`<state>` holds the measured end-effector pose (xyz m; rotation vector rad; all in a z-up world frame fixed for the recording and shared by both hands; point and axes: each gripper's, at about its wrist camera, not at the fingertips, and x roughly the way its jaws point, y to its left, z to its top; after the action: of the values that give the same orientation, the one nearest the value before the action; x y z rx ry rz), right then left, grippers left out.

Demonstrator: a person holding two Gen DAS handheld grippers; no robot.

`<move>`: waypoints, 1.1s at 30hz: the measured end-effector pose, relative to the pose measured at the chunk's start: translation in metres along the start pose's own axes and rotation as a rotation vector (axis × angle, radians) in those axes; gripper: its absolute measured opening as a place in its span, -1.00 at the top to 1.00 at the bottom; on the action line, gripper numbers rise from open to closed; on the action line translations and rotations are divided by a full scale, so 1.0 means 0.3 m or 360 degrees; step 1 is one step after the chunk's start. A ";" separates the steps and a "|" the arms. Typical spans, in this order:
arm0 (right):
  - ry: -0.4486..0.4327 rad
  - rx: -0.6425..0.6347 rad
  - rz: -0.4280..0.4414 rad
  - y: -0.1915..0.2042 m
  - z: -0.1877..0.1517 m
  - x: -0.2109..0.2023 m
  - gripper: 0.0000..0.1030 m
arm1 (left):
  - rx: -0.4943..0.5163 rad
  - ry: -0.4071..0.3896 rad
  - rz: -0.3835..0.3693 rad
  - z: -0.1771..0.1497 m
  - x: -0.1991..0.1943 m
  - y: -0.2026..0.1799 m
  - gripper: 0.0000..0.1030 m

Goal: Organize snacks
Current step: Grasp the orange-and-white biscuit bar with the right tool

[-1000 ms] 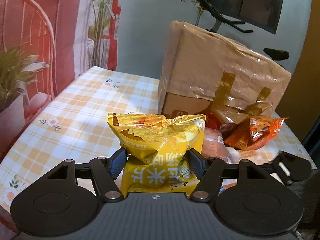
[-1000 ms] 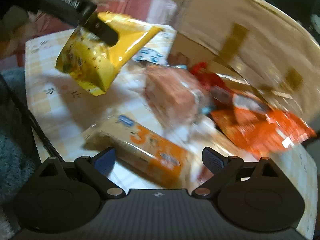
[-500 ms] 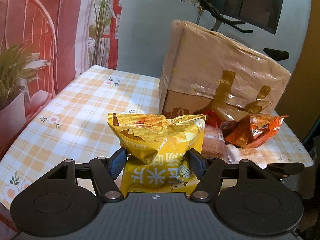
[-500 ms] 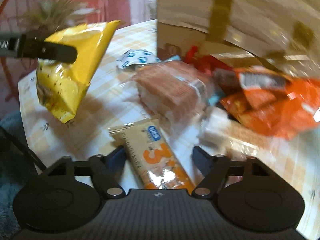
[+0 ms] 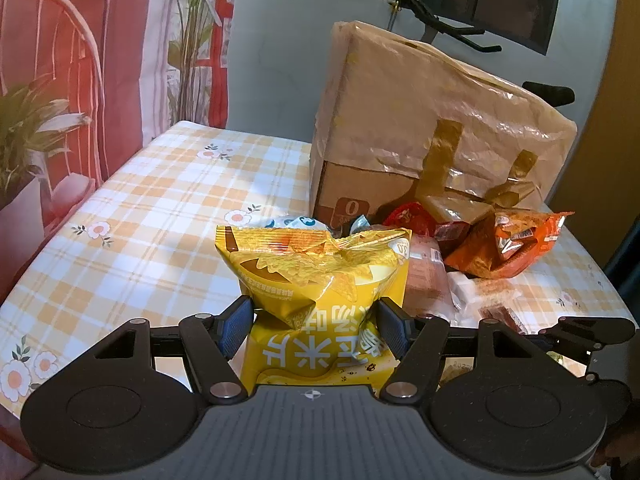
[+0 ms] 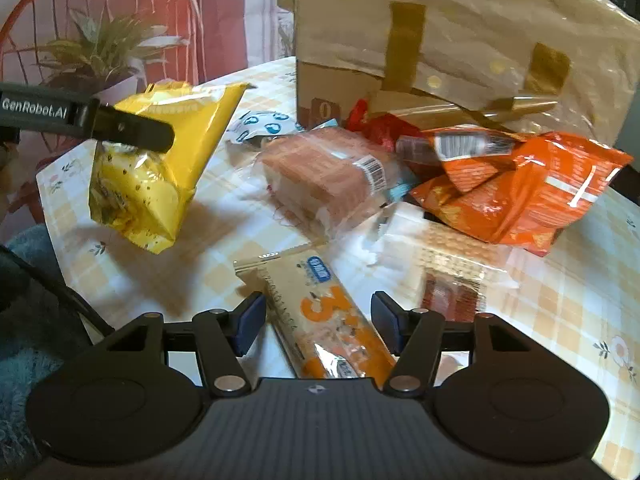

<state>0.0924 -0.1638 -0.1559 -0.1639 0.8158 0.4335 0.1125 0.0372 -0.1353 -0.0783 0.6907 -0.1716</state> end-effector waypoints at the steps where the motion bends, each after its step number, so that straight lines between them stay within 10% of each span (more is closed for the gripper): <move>1: 0.0002 0.0006 0.0006 -0.002 -0.003 -0.001 -0.19 | 0.0003 0.0002 -0.0002 0.000 0.002 -0.002 -0.36; 25: -0.0325 0.0097 0.0116 -0.082 0.054 -0.206 0.19 | 0.0044 -0.0120 -0.0069 0.036 -0.046 -0.025 -0.36; 33: -0.0201 0.0117 0.0155 -0.075 0.025 -0.148 0.19 | 0.0035 -0.0095 -0.0079 0.034 -0.037 -0.016 -0.36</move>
<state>0.0803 -0.1957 -0.1186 -0.0282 0.7164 0.4996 0.1098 0.0348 -0.1199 -0.0796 0.6277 -0.2237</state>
